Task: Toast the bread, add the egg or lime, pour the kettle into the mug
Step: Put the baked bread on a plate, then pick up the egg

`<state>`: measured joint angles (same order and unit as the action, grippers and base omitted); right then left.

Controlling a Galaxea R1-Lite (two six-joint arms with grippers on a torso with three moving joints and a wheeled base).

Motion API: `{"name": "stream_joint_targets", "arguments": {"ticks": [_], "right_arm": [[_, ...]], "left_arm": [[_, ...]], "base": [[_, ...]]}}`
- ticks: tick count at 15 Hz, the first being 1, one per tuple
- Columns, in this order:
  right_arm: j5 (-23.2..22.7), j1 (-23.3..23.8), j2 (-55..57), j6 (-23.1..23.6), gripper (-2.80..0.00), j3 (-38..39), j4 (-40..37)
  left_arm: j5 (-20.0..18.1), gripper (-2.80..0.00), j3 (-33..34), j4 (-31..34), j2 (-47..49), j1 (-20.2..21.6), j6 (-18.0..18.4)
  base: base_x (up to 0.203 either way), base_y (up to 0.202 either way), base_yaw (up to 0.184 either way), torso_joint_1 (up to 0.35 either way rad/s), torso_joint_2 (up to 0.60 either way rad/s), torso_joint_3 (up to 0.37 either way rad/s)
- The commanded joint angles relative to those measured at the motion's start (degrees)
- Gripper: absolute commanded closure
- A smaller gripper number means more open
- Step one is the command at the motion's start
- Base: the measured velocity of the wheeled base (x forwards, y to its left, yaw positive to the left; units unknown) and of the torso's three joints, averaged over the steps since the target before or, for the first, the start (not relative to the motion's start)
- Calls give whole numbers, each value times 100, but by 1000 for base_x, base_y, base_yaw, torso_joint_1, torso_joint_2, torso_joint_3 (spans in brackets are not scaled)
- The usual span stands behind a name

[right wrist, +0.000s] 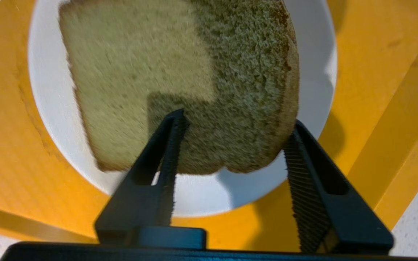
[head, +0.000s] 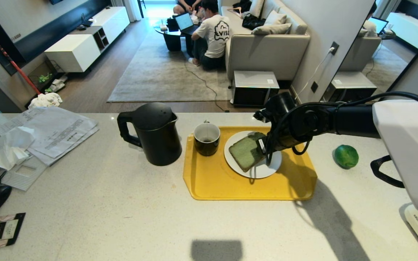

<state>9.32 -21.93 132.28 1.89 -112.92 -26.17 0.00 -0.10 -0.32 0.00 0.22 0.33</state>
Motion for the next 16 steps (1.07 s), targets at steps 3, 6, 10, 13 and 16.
{"name": "stream_joint_targets", "arguments": {"ticks": [3, 6, 10, 13, 16], "right_arm": [[214, 75, -33, 323, -280, -11, 345], [246, 145, -92, 449, -280, 32, 332], [289, 207, -367, 497, -280, 187, 336], [334, 235, -1042, 497, 0, 510, 339], [405, 240, -2188, 495, 0, 1175, 339]], "left_arm": [[0, 0, 1, -3, 9, 4, 2], [0, 0, 1, -3, 6, 0, 2], [0, 0, 1, -3, 9, 4, 2], [0, 0, 1, -3, 9, 4, 2], [0, 0, 9, -3, 8, -3, 2]], "base": [[0, 0, 0, 0, 0, 0], [0, 0, 0, 0, 0, 0], [0, 0, 0, 0, 0, 0], [0, 0, 0, 0, 0, 0], [0, 0, 0, 0, 0, 0]]}}
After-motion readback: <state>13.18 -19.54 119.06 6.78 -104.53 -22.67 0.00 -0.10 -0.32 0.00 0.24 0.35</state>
